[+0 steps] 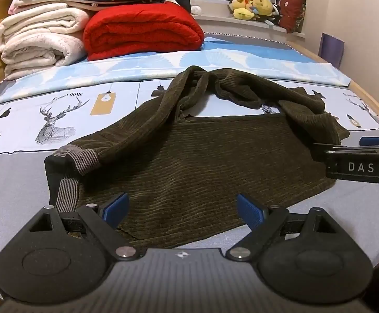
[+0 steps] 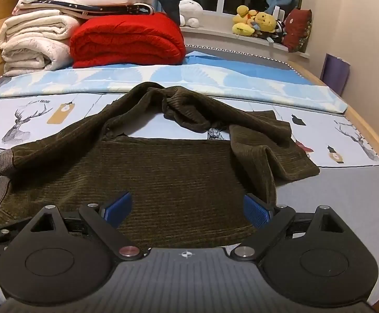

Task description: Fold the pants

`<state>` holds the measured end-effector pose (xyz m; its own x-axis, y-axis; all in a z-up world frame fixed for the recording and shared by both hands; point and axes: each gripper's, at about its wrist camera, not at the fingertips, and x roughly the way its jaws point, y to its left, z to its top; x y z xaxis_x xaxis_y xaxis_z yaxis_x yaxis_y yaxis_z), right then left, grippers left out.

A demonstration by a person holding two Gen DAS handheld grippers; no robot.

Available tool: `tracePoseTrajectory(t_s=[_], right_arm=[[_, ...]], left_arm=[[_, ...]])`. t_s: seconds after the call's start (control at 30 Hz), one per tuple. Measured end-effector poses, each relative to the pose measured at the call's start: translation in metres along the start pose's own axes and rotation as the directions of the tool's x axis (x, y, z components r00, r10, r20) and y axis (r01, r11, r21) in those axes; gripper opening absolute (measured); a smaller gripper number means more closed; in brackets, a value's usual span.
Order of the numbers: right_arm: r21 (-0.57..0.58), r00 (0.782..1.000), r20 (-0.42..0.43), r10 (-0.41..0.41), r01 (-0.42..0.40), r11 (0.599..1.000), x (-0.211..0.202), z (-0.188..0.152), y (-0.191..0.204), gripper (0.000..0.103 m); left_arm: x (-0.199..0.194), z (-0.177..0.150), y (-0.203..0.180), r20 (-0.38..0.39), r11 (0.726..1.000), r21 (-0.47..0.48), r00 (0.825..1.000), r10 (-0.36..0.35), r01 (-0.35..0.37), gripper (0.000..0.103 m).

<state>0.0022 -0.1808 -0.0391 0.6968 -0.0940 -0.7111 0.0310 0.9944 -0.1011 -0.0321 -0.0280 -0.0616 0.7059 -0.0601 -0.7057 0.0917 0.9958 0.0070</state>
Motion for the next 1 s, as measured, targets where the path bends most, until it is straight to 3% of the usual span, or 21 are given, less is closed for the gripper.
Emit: tracePoseTrajectory(t_s=[1.0], right_arm=[[-0.004,1.0,-0.004,-0.007,0.007,1.0,0.004,0.0007,0.002,0.093]], left_arm=[[0.0001,0.0,0.0023,-0.002,1.0,-0.003,1.0,-0.002,0.002,0.092]])
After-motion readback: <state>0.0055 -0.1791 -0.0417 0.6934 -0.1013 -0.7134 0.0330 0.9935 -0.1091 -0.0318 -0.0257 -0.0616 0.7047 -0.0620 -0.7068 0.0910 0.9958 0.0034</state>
